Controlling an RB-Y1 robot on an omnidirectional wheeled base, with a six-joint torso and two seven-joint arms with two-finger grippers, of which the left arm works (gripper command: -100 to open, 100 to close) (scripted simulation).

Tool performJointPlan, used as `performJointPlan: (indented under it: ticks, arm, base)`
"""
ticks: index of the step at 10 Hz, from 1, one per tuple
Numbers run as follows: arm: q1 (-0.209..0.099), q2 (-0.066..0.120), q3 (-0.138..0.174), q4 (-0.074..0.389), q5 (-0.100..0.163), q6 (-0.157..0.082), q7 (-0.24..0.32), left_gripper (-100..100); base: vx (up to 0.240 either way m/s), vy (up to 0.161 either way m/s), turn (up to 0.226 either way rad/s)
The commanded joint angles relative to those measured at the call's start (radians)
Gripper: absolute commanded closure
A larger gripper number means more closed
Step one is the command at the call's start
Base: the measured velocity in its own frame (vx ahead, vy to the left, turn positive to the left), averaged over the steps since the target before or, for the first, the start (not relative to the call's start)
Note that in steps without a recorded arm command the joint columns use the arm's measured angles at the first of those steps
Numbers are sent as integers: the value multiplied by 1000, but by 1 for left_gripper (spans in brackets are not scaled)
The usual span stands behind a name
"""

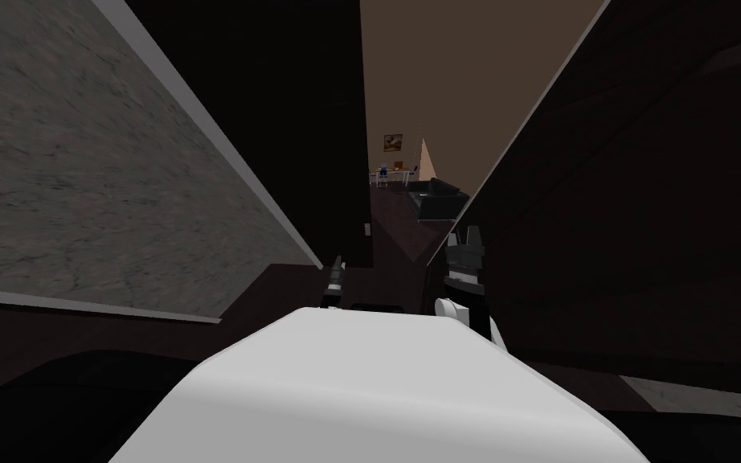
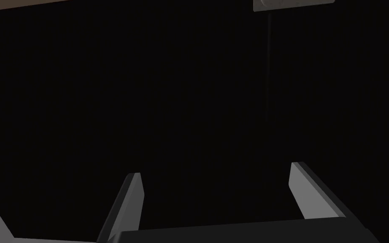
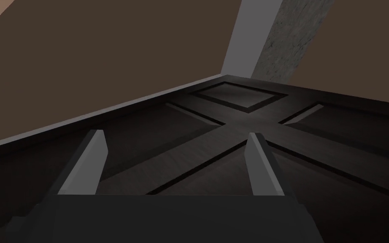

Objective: Pull the door open

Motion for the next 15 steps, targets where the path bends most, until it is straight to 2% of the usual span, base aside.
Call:
performJointPlan:
  ticks: [1,7,12,15]
  arm:
    - [-9,-5,-5,34,-2,-9,-4,-100]
    - [-34,-32,-29,153,-11,-39,-17,-100]
    - [-49,-56,-45,230,-17,-58,-25,-100]
    - [-60,-76,-56,281,-21,-71,-31,-100]
  base:
    - [109,3,-12]
    - [123,0,3]
    - [158,-12,30]
    - [168,-67,59]
